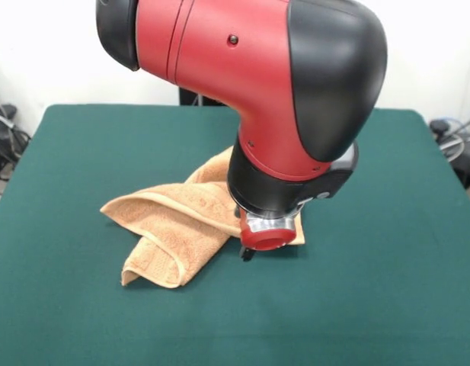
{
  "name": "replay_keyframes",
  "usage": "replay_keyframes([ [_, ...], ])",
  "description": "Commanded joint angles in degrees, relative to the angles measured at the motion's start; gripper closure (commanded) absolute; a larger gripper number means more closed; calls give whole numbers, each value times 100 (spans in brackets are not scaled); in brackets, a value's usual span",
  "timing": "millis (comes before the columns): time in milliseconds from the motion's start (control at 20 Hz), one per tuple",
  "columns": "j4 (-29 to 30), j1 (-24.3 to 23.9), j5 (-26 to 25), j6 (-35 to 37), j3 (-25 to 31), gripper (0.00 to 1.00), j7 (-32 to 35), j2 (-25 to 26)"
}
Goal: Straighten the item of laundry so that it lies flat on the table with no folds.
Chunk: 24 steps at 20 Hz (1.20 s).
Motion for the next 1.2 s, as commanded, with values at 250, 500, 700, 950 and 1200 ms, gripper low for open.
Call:
replay_keyframes([
  [250, 717, 246, 329, 139, 232, 0, 1833, 108],
  [500, 797, 302, 379, 71, 206, 0, 1894, 120],
  [700, 804, 335, 403, 51, 154, 0, 1927, 145],
  [950, 840, 232, 385, -30, 195, 0, 1769, 160],
  [1200, 802, 177, 380, 19, 207, 0, 1750, 257],
])
